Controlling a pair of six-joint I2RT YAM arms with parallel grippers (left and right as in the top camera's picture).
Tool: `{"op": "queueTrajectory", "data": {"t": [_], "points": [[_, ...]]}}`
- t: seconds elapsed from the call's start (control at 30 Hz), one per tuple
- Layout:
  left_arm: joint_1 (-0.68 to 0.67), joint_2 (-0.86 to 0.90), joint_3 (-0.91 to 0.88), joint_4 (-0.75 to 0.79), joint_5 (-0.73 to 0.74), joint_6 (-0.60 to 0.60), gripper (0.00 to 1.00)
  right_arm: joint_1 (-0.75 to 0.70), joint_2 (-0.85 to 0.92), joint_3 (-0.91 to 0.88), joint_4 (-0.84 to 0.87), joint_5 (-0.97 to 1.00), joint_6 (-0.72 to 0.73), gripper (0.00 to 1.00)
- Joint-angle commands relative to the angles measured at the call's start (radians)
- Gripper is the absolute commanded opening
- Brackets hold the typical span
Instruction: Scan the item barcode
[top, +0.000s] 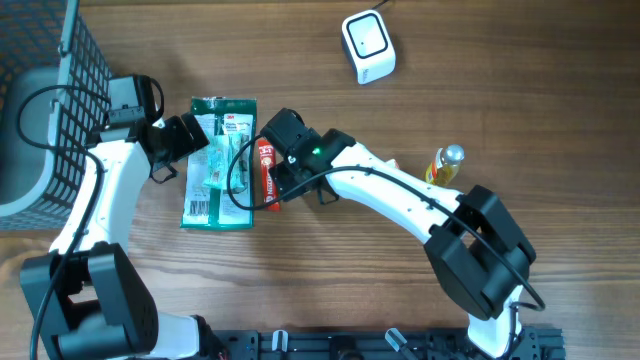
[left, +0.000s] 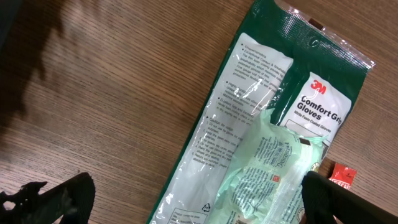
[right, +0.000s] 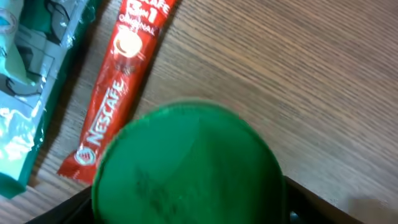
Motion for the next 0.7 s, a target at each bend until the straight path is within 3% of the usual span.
{"op": "queueTrajectory", "data": {"t": [0.0,0.07,0.2,0.37,0.53,0.67], "points": [[0.004,-0.021,0.009,0.002,0.008,-0.005,1.00,0.001,-0.055,0.000,-0.020,0.022,0.006,0.76],[0.004,-0.021,0.009,0.003,0.008,-0.005,1.00,0.001,-0.055,0.000,-0.036,0.022,0.006,0.75],[0.004,-0.021,0.009,0.003,0.008,-0.005,1.00,0.000,-0.055,0.000,0.017,0.041,0.002,0.91],[0.004,-0.021,0.009,0.003,0.008,-0.005,1.00,0.000,-0.044,-0.007,0.124,0.040,0.002,0.92],[0.004,-0.021,0.009,0.003,0.008,-0.005,1.00,-0.002,-0.032,-0.007,0.103,0.047,0.002,0.70],[0.004,-0.021,0.009,0.002,0.008,-0.005,1.00,-0.005,-0.032,-0.007,0.080,0.048,0.003,0.67]]}}
